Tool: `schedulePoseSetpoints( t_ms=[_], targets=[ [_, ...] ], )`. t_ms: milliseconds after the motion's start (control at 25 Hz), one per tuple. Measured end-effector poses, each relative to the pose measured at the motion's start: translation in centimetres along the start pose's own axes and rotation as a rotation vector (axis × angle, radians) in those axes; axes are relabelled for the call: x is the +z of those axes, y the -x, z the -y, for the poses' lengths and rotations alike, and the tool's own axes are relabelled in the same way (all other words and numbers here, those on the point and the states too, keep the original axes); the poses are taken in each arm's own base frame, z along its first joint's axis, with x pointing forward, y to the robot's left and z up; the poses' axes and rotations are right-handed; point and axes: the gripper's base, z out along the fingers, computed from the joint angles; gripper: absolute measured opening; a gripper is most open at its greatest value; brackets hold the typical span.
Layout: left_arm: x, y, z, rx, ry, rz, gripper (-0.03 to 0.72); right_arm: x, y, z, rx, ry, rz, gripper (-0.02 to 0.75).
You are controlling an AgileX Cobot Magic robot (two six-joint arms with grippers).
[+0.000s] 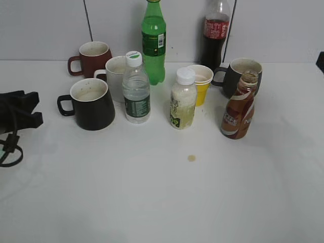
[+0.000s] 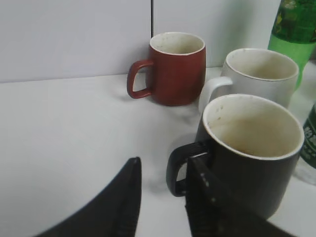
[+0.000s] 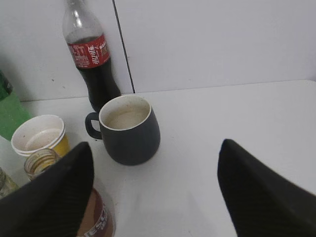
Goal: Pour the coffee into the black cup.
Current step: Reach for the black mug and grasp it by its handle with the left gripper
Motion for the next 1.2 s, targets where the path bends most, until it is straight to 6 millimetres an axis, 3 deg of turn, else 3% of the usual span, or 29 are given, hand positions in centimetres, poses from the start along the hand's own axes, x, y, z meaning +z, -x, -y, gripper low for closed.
schedulePoseSetpoints(
  t_ms=[240, 560, 800, 1000, 1200],
  targets=[
    [1.5, -2.7, 0.2, 0.01, -0.042, 0.056, 0.241, 0.2, -4.4, -0.7, -0.106, 0.096, 0.047, 0.585],
    [1.9, -5.4, 0.1, 0.011, -0.04, -0.034, 0.243, -0.4, -8.9, -1.7, -0.25, 0.267, 0.049, 0.585],
    [2.7, -5.9, 0.1, 0.016, -0.04, -0.044, 0.253, 0.8, -10.9, -1.7, -0.26, 0.296, 0.039, 0.586],
    [4.0, -5.0, 0.1, 0.018, -0.041, 0.005, 0.276, 1.7, -13.3, -1.5, -0.27, 0.301, -0.054, 0.586],
    [5.8, -5.2, 0.0, 0.094, -0.042, 0.024, 0.279, 1.8, -13.9, -1.4, -0.274, 0.302, -0.079, 0.585]
  ],
)
